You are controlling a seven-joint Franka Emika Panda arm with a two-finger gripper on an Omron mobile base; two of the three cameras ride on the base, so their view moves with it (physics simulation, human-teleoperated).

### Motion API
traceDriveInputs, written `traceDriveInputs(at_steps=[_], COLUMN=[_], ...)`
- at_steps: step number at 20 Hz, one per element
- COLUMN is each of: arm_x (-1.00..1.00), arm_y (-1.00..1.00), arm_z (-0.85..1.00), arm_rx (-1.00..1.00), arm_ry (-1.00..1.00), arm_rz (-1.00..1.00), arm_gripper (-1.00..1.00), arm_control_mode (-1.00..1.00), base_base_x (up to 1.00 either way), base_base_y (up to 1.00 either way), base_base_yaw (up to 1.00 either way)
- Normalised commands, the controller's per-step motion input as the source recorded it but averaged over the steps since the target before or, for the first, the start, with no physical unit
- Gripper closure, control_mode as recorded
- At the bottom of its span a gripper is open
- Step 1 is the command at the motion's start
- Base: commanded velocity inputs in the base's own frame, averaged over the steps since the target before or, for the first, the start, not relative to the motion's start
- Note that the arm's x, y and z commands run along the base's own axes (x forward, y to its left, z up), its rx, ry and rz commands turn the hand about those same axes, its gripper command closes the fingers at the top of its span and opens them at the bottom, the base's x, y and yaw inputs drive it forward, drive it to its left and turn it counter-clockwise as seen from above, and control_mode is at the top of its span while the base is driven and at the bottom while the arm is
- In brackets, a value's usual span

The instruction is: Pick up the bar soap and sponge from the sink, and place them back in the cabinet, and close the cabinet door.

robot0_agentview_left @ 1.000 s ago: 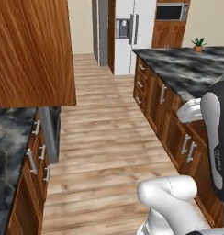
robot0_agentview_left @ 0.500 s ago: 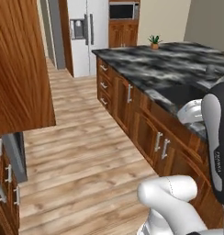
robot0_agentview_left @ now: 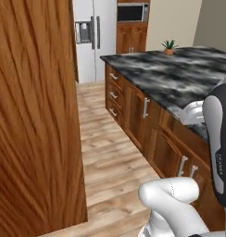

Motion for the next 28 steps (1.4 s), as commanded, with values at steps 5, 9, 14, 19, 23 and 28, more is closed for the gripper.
traceDriveInputs(at_steps=[5, 9, 14, 19, 23, 28], arm_x=[0.00, 0.00, 0.00, 0.00, 0.00, 0.00], arm_y=[0.00, 0.00, 0.00, 0.00, 0.00, 0.00], arm_z=[0.00, 0.00, 0.00, 0.00, 0.00, 0.00], arm_rx=[0.00, 0.00, 0.00, 0.00, 0.00, 0.00], arm_ry=[0.00, 0.00, 0.00, 0.00, 0.00, 0.00], arm_rz=[0.00, 0.00, 0.00, 0.00, 0.00, 0.00], arm_gripper=[-1.00, -1.00, -1.00, -1.00, -1.00, -1.00], arm_control_mode=[1.00, 1.00, 1.00, 1.00, 1.00, 1.00], base_base_x=[0.84, 0.65, 0.62, 0.66, 0.81, 0.38], base_base_y=[-0.34, -0.49, -0.26, 0.17, 0.28, 0.43], base_base_yaw=[0.03, 0.01, -0.01, -0.07, -0.07, -0.40])
